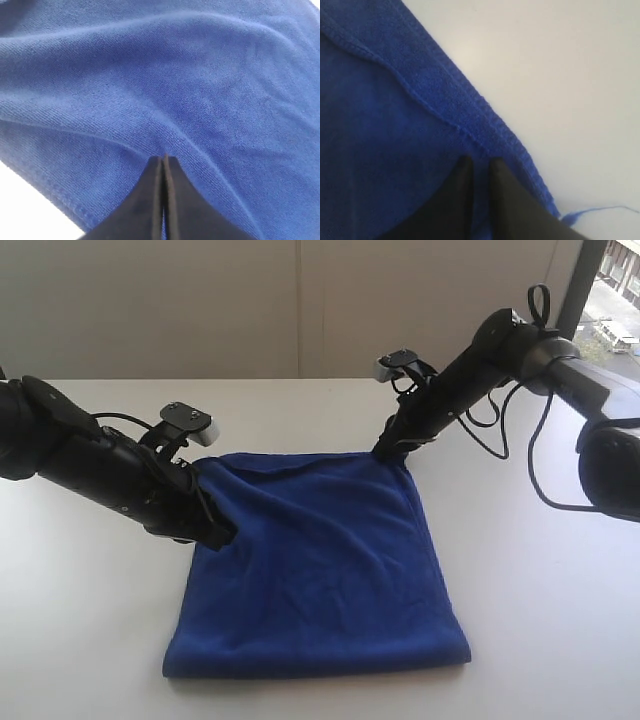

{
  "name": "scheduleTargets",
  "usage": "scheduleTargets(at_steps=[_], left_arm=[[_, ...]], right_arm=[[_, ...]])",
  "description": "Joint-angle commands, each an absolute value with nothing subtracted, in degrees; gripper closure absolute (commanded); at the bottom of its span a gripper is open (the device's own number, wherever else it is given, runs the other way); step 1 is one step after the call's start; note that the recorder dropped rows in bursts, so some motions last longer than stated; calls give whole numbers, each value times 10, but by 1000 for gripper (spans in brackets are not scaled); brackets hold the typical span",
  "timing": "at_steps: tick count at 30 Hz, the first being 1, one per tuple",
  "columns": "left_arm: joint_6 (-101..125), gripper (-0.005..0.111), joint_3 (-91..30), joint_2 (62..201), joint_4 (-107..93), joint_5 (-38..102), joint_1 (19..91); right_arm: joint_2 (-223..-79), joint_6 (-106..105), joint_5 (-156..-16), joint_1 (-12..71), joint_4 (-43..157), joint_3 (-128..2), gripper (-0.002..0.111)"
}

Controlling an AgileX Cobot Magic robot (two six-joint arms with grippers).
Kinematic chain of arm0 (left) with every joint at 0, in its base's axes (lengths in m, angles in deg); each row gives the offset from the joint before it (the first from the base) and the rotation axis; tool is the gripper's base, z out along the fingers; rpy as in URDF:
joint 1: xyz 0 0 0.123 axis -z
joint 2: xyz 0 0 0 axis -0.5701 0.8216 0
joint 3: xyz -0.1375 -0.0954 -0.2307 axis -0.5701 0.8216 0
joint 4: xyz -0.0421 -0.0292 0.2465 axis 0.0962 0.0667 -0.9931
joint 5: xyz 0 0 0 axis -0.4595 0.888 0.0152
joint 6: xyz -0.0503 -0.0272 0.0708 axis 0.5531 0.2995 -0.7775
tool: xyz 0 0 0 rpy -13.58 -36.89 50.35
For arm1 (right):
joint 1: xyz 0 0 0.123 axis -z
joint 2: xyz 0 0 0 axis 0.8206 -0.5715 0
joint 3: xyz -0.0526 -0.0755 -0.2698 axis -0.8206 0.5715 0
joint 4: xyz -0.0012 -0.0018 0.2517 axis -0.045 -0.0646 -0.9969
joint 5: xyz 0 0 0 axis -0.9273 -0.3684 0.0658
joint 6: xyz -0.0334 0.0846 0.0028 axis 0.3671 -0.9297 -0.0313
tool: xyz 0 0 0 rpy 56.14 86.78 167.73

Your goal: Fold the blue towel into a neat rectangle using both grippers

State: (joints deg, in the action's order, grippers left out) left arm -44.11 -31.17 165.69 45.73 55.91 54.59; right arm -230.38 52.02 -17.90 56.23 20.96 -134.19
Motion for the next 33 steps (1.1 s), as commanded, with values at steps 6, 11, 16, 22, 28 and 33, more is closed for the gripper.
scheduleTargets(at_steps=[6,11,16,22,28,33], left_arm=[[-442,106,-308,1653,466,568,549],[-442,106,-308,1653,466,568,549],[-442,106,-308,1653,466,568,549],[-442,106,-308,1653,466,568,549],[-442,106,-308,1653,466,568,549],[-442,106,-308,1653,466,565,549]], right_arm=[[-2304,528,-189,563,204,-1344,108],[-2304,528,-185,563,204,-1344,108],[-2304,528,-177,563,209,-1344,97],[-2304,528,-177,563,220,-1344,86],[-2304,528,-169,563,220,-1344,96],[-2304,528,-162,563,220,-1344,108]])
